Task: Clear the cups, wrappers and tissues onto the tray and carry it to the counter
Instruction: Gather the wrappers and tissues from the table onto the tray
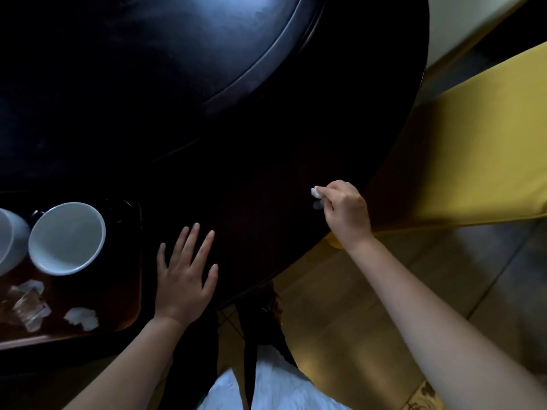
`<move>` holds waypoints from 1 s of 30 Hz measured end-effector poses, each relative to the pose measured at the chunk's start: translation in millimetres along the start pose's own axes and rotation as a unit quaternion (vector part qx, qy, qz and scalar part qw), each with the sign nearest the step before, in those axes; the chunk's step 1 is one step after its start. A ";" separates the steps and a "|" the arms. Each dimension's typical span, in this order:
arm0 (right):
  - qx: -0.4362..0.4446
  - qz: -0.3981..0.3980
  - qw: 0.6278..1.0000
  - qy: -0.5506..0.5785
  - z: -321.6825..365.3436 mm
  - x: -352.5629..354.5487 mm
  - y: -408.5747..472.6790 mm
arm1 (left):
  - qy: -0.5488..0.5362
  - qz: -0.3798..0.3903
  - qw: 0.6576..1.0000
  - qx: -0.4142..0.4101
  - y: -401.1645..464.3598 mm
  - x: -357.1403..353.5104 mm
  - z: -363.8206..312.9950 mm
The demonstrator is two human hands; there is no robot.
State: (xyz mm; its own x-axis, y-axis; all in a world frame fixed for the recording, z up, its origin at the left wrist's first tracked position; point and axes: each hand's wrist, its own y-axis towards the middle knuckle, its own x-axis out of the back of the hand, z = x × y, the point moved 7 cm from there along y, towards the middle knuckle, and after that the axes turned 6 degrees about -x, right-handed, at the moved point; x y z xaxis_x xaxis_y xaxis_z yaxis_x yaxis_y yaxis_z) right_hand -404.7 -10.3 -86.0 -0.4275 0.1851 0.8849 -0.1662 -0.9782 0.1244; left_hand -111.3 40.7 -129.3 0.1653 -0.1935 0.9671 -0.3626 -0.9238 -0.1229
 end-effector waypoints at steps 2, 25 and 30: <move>0.007 0.006 1.000 0.007 2.4 -2.5 -4.4 | -0.003 -0.002 1.000 0.000 -0.1 -0.2 -0.5; 0.109 0.147 0.978 0.099 40.8 -20.9 -103.8 | -0.014 -0.013 1.000 -0.002 -1.0 -0.1 -0.4; 0.051 0.110 0.985 0.120 40.1 -18.3 -129.8 | -0.016 -0.005 1.000 0.000 -0.1 -0.3 -0.8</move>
State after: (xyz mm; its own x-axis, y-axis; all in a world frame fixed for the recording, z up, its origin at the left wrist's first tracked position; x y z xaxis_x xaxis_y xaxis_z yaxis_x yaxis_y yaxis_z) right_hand -339.7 109.5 -100.3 -0.6435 -0.0273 0.7649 0.0387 -0.9992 -0.0031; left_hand -112.1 41.1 -129.4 0.1980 -0.1946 0.9607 -0.3607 -0.9258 -0.1132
